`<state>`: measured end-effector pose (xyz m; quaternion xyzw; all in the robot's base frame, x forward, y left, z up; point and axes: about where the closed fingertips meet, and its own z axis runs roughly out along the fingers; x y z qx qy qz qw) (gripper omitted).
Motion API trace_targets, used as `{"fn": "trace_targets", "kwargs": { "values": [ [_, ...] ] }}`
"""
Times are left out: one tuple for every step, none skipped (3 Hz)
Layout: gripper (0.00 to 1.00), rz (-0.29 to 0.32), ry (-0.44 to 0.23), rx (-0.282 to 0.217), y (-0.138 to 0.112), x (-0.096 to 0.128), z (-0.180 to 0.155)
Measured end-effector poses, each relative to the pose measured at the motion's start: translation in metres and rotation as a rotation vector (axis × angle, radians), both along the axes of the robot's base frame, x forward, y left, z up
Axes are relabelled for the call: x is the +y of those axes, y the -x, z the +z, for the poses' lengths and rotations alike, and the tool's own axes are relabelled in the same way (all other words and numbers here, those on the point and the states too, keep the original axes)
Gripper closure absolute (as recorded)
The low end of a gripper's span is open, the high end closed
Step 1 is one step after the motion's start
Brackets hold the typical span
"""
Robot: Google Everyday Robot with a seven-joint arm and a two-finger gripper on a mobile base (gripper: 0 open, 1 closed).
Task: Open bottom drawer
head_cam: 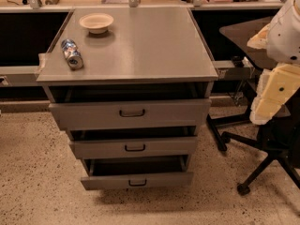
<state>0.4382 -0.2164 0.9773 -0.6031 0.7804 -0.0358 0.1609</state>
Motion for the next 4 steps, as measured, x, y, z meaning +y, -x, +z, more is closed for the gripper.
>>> {"fn": "trace_targets", "kwargs": {
  "values": [
    [0.00,0.003,-0.005,-0.003,0.000,0.001,0.000],
    [0.00,0.006,-0.015,0.011,-0.004,0.005,-0.038],
    [0.00,0.033,-0.050,0.027,0.004,0.011,-0.108],
    [0.00,0.114,-0.070,0.013,0.004,0.013,-0.155]
  ]
}}
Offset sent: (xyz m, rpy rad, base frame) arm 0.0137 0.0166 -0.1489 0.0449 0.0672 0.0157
